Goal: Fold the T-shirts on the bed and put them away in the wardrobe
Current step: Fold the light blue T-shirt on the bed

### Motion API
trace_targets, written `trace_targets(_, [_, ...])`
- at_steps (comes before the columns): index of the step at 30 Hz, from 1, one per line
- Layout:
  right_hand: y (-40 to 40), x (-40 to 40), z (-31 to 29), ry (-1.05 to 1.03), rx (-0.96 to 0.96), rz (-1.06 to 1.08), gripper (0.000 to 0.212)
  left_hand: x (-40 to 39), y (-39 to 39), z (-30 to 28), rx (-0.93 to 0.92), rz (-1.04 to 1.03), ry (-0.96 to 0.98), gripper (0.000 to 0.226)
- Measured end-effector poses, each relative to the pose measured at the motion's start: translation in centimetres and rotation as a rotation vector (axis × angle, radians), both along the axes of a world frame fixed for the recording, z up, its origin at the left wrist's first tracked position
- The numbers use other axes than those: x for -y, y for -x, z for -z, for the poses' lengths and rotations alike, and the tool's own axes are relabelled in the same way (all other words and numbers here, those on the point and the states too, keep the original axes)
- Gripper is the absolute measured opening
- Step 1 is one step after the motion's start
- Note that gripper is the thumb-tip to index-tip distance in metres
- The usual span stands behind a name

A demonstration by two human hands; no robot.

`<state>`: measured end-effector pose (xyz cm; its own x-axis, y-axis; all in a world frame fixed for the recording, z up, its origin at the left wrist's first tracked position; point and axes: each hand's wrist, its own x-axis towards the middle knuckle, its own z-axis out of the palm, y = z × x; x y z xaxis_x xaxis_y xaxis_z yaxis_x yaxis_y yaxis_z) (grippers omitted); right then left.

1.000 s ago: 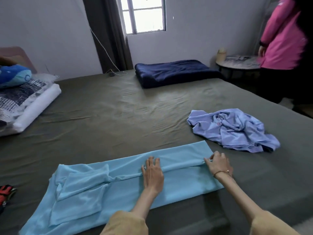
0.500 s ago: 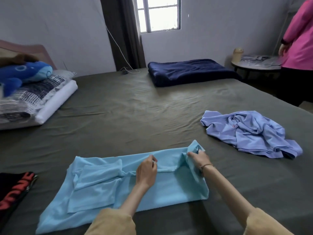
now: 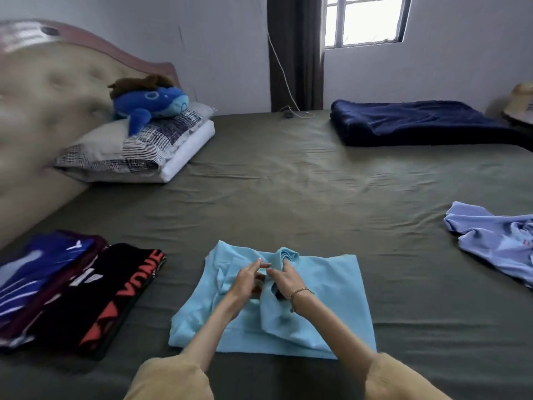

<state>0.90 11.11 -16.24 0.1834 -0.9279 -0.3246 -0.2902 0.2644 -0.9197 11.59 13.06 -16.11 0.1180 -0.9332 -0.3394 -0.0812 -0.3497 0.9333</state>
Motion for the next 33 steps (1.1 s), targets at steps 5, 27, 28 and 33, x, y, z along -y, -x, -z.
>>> trace_targets(5, [-6.0, -0.2, 0.1, -0.004, -0.013, -0.128, 0.007, 0.0, -5.1, 0.6, 0.031, -0.071, -0.017, 0.035])
trace_targets(27, [3.4, 1.7, 2.3, 0.252, -0.815, 0.339, 0.038, -0.8, -7.8, 2.9, 1.413, -0.146, 0.08, 0.021])
trace_targets(28, [4.1, 1.5, 2.6, 0.229, -0.805, 0.361, 0.04, -0.8, -7.4, 3.1, 1.466, -0.157, 0.133, 0.026])
trace_targets(33, [6.0, 0.4, 3.1, 0.148, -0.767, 0.436, 0.049, -1.2, -4.1, 4.1, 1.415, 0.033, 0.371, 0.029])
